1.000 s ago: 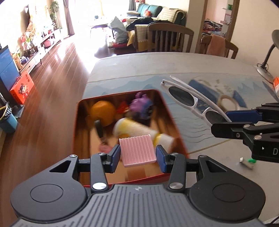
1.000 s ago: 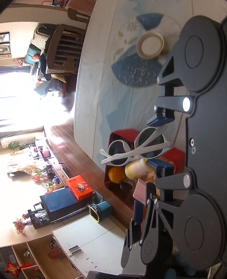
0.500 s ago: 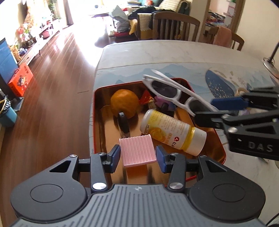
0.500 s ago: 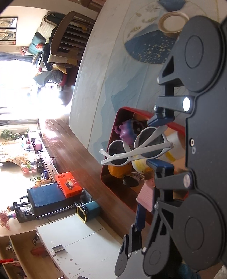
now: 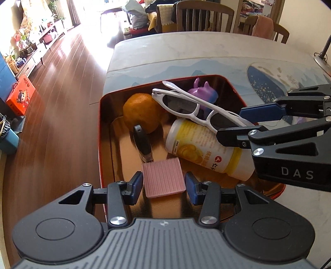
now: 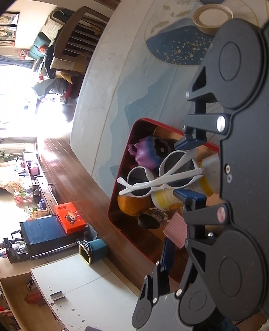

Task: Organize rigid objects
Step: 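Open the right tool to drop the sunglasses while the left tool releases the pink sponge, then withdraw both open tools from the box back over the table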

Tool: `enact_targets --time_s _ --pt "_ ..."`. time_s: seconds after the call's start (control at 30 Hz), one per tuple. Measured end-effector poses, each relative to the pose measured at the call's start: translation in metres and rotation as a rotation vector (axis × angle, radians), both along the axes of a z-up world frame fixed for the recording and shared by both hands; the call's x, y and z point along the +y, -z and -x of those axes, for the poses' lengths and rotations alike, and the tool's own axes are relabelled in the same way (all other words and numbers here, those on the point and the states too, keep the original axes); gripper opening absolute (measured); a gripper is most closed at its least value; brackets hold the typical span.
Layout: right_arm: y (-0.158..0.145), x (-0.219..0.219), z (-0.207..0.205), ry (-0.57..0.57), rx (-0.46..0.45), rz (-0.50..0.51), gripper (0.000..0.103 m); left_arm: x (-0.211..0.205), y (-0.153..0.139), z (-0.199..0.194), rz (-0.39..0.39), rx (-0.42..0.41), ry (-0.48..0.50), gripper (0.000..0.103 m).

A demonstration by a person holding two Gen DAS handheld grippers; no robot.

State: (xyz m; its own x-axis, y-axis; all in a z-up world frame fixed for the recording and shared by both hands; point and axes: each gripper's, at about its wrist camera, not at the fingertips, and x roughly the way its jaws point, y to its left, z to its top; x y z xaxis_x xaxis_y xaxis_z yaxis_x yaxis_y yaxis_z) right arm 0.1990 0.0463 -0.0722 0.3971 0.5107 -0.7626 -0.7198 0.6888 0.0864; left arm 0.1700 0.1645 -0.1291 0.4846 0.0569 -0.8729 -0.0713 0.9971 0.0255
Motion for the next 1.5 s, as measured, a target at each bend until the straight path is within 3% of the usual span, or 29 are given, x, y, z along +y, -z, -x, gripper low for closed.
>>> enact_targets --time_s 0.33,0.67,0.83,1.3,1.5 --pt "0.0 -0.005 -0.002 0.01 0.016 -0.015 0.041 -0.005 0.009 -0.006 -0.021 0.024 0.012 0.044" --pt "-0.009 -0.018 0.002 0.027 0.026 -0.059 0.049 -0.008 0.007 -0.006 -0.03 0.031 0.006 0.044" --pt "-0.014 -0.031 0.005 0.047 0.032 -0.076 0.053 -0.011 0.002 -0.002 -0.034 0.008 -0.002 0.055" --pt "-0.037 -0.073 0.023 0.076 0.017 -0.123 0.066 -0.039 -0.03 0.016 -0.026 -0.078 0.005 0.062" --pt "-0.045 -0.103 0.031 0.098 0.005 -0.149 0.078 -0.062 -0.048 0.023 -0.02 -0.133 0.012 0.066"
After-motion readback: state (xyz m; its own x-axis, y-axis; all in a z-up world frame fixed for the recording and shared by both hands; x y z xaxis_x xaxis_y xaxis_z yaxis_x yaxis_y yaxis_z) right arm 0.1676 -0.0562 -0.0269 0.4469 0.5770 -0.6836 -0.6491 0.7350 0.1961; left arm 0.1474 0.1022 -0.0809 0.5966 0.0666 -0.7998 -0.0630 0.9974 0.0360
